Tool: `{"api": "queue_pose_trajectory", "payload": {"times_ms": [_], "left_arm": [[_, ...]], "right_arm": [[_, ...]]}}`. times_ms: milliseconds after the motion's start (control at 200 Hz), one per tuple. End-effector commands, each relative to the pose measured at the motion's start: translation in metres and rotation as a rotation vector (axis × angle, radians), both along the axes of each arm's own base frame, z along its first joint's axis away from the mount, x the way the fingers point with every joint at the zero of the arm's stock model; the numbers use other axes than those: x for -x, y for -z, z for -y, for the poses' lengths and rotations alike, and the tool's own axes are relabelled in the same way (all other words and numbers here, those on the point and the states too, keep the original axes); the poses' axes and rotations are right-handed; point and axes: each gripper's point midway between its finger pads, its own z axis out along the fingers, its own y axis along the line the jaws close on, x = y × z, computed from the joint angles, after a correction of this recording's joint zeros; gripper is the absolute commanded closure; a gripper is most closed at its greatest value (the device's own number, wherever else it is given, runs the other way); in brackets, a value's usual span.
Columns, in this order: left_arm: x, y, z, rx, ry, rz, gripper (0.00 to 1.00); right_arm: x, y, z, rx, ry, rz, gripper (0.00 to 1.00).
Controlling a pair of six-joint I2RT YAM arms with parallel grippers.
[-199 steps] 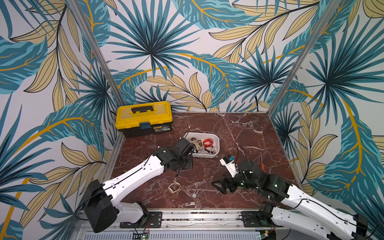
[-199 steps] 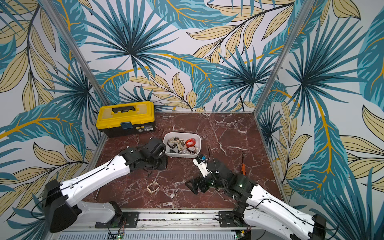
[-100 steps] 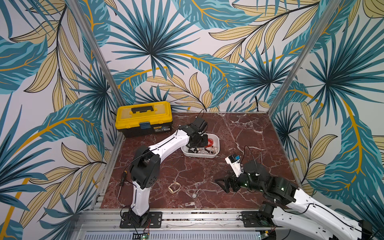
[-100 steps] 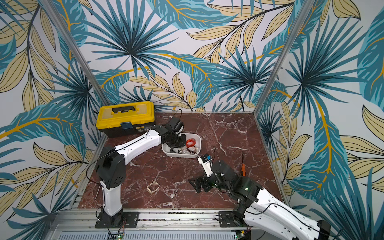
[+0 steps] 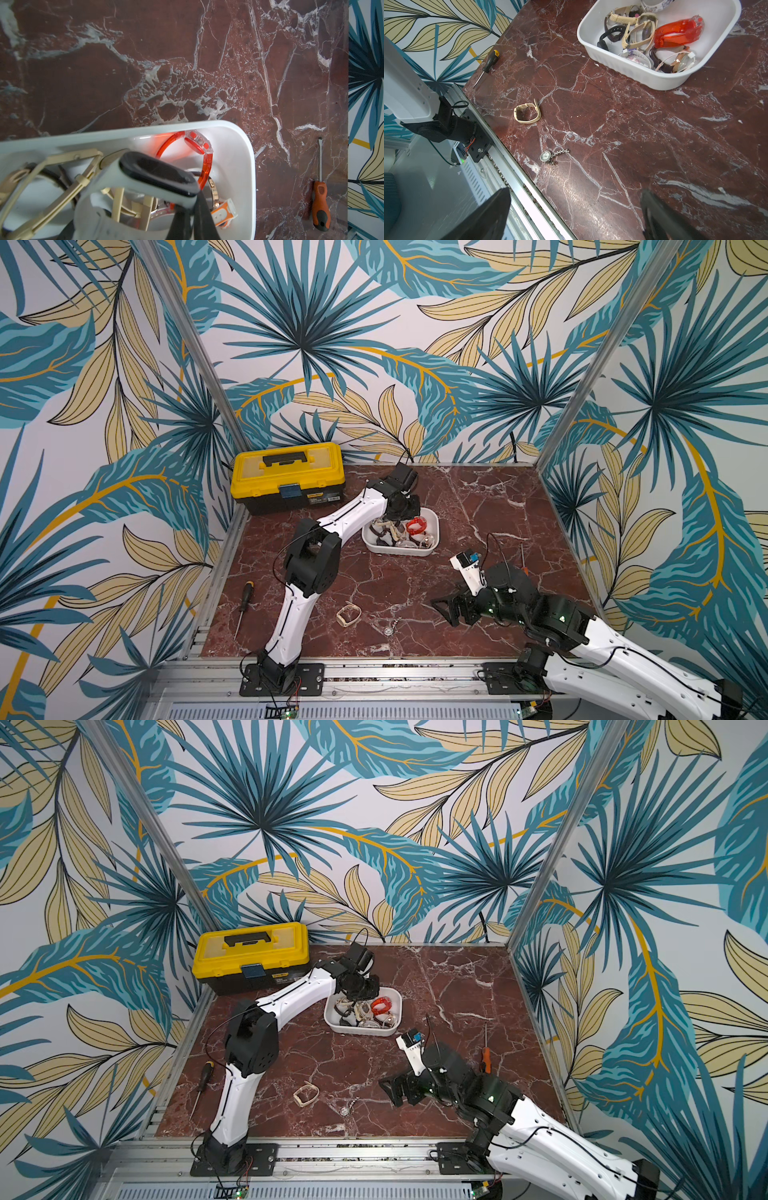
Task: Put the watch into the storage box
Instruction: Place the watch in the storage box, then pick up the watch at the center of the board.
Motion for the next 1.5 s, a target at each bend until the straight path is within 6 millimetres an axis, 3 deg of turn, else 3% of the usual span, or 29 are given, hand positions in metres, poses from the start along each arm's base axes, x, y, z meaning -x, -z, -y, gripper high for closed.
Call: {"api": "queue_pose_trajectory", "payload": {"times_ms": [0, 295, 351, 481, 541, 671, 932, 1047, 1167, 1322, 1472, 1497], "left_arm": [[-0.007, 0.005, 0.0, 0.003, 0.0, -0.019, 0.99], [-0.01, 0.024, -0.002, -0.017, -0.005, -0.046, 0.96], [-0.011, 0.025, -0.002, -0.017, -0.007, -0.048, 0.89], [-0.013, 0.022, -0.002, -0.016, -0.007, -0.038, 0.63], [-0.014, 0.014, 0.001, 0.0, -0.003, -0.027, 0.55], [-0.014, -0.007, 0.004, 0.029, 0.003, 0.004, 0.5], [0.0, -0.073, 0.0, 0.117, 0.03, 0.143, 0.38], [0.022, -0.112, -0.014, 0.182, 0.063, 0.292, 0.18], [0.06, -0.15, -0.045, 0.217, 0.076, 0.475, 0.01], [0.129, -0.173, -0.084, 0.21, 0.127, 0.626, 0.0], [0.193, -0.167, -0.12, 0.14, 0.127, 0.668, 0.0], [0.203, -0.164, -0.125, 0.144, 0.129, 0.668, 0.0]], "right_arm": [[0.001, 0.005, 0.004, 0.006, 0.016, -0.001, 0.0], [0.002, 0.004, 0.008, 0.011, 0.025, 0.009, 0.0], [0.002, 0.004, 0.009, 0.012, 0.027, 0.008, 0.0], [0.001, 0.005, 0.009, 0.015, 0.03, 0.008, 0.0], [0.001, 0.004, 0.009, 0.011, 0.029, 0.012, 0.0], [-0.002, 0.003, 0.006, 0.011, 0.029, 0.017, 0.0], [-0.007, 0.005, -0.001, 0.008, 0.026, 0.011, 0.0], [-0.016, 0.006, -0.005, -0.007, 0.064, 0.014, 0.0], [-0.025, 0.011, -0.018, -0.035, 0.08, -0.012, 0.0], [-0.031, 0.026, -0.056, -0.069, 0.031, -0.131, 0.0], [-0.042, 0.049, -0.085, -0.044, 0.02, -0.24, 0.0], [-0.047, 0.045, -0.094, -0.068, 0.009, -0.234, 0.0]]}}
